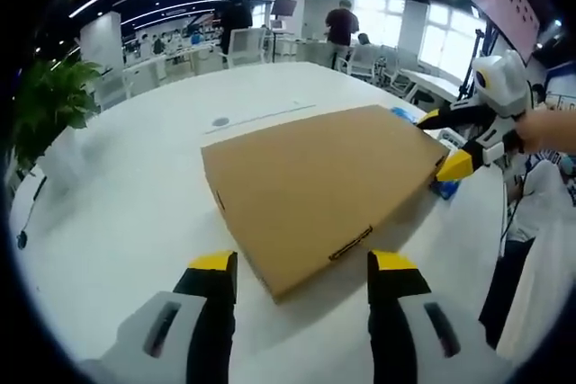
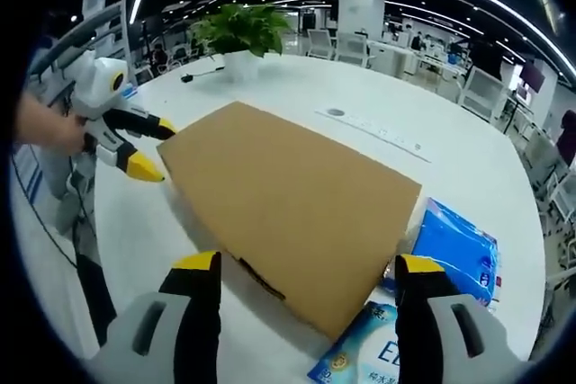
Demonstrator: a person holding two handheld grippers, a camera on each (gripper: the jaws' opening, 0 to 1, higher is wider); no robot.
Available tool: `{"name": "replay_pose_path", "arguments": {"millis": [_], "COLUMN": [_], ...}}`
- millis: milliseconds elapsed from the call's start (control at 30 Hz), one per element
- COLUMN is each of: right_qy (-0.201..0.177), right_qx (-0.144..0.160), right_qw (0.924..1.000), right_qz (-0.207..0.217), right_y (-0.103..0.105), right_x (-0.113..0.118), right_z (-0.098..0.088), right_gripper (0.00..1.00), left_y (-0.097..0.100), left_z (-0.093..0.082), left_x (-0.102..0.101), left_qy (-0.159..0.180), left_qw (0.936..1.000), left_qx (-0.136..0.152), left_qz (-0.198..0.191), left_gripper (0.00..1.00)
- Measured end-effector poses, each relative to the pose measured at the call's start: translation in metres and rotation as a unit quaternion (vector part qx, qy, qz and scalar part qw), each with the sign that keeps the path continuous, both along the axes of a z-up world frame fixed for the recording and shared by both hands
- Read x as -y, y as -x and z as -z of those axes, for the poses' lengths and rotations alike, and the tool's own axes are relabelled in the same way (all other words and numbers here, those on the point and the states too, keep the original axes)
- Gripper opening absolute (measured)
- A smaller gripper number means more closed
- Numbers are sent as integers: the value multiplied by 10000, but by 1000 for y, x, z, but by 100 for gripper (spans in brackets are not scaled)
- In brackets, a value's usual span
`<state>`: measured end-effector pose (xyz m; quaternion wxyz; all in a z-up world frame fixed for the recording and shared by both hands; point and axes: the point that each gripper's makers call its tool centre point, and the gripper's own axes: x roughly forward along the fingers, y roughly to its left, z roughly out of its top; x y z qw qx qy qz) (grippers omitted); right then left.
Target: Operate the shoe box by opening the lid, removing the specified soft item, and placing it in the target area until the item is outside and the box remains undamaged.
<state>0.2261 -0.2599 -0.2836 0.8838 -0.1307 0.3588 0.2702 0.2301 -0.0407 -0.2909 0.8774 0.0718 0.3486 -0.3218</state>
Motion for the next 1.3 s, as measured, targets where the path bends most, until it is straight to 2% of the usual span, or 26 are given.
{"name": "replay_pose_path", "arguments": {"millis": [67,133,233,300,333,400,467,600,767,833,867,967,1033,1167,1267,1300], "right_qy": [-28,-167,-236,-309,-486,-810,-885,-1024,-1092,-1115,-1184,-1259,-1265,-1304,-1412,-1500], "right_qx": [25,225,258,301,408,493,467,595,854,872,900,707,886,876,982,1134], "right_qw": [10000,9995,9992,9988,9973,9942,9935,9914,9887,9883,9872,9870,9861,9855,9827,9799], "right_qz": [71,138,207,251,360,517,548,558,564,560,581,705,604,649,687,668], "right_y": [1,-2,1,1,0,1,2,-1,-1,2,3,12,16,23,24,23], "right_x": [2,0,1,1,0,-2,-1,-1,4,9,11,21,27,38,45,47], "right_z": [-3,-11,-16,-18,-23,-29,-30,-38,-55,-55,-57,-56,-61,-64,-71,-77], "right_gripper": [80,77,77,77,77,80,82,84,87,92,91,93,92,92,92,91], "left_y": [0,2,4,5,1,3,1,-1,2,7,8,12,15,21,29,32], "left_z": [-2,-3,-6,-10,-16,-21,-26,-36,-47,-54,-56,-59,-61,-64,-71,-74], "left_x": [-1,-1,-3,-4,-3,-4,-4,-2,-1,1,-1,-10,-10,-14,-14,-12], "left_qy": [52,86,148,332,550,693,725,708,677,1024,1063,1005,1083,1075,1192,1195], "left_qw": [10000,10000,9999,9994,9978,9966,9963,9951,9939,9918,9914,9911,9900,9882,9856,9854], "left_qx": [26,28,19,-32,52,21,200,649,853,716,683,584,541,559,553,616], "left_qz": [-16,-7,-18,-137,-363,-447,-423,-251,-180,-277,-349,-643,-721,-937,-1060,-1041], "left_gripper": [59,59,62,65,67,71,71,65,61,65,68,69,71,74,78,79]}}
